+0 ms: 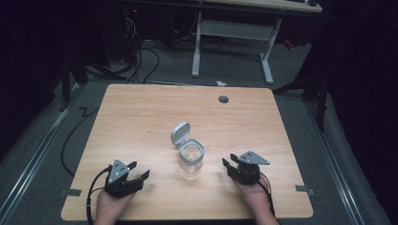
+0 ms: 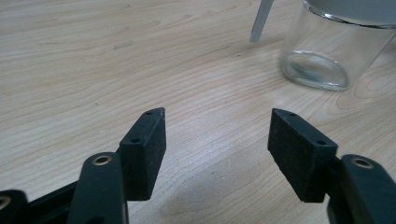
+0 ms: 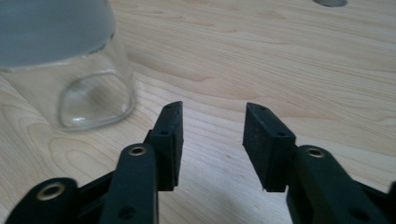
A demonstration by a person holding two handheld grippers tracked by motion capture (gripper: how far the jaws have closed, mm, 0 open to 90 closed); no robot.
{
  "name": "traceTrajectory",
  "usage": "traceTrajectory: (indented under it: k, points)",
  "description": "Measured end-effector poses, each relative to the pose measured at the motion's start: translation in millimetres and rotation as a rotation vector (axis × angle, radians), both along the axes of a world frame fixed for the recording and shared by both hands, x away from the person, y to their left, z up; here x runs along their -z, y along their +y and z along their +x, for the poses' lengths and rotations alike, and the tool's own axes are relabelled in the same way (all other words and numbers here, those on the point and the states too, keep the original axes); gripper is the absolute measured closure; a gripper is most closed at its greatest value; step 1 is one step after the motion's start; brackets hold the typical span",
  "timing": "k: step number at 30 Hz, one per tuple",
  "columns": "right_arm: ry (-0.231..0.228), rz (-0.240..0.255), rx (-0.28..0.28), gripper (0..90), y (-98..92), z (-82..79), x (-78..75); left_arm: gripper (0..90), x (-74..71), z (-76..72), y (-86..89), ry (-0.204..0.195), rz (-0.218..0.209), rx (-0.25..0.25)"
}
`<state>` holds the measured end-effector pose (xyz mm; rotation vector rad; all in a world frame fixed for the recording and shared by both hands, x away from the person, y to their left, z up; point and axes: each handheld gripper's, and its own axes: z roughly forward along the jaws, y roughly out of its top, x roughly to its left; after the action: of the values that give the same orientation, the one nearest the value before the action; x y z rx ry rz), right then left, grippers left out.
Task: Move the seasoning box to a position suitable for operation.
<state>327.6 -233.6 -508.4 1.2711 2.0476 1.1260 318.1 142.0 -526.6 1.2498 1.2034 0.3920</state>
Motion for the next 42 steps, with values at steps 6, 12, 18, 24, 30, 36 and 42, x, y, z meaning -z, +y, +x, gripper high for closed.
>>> traceTrajectory:
  k: [6,12,18,24,30,36,42]
  points:
    - [0.000,0.002,-0.037,65.6,14.2,6.3,-4.6,41.1,-0.9,-0.8,-0.9,-0.009,0.003,-0.005]
    - [-0.007,0.001,-0.049,87.8,24.1,14.6,-4.4,43.8,-0.2,-0.1,-2.8,-0.015,0.006,-0.030]
    - [-0.018,-0.016,-0.081,90.0,38.9,22.0,-4.9,43.8,-1.8,-2.3,-5.1,-0.018,0.007,-0.011]
    - [-0.032,-0.001,-0.088,89.3,48.7,29.3,-8.8,43.8,0.6,-2.8,-6.2,-0.032,0.031,-0.016]
    - [-0.031,0.002,-0.091,89.6,52.0,37.3,-7.6,47.5,1.4,-3.5,-5.5,-0.038,0.034,-0.028]
    - [-0.021,-0.007,-0.102,89.9,55.3,43.0,-2.9,48.9,-0.9,-5.5,-2.2,-0.044,0.029,-0.025]
    - [-0.020,-0.016,-0.113,89.9,59.7,45.8,-4.3,48.8,-0.8,-4.7,-2.2,-0.038,0.021,-0.022]
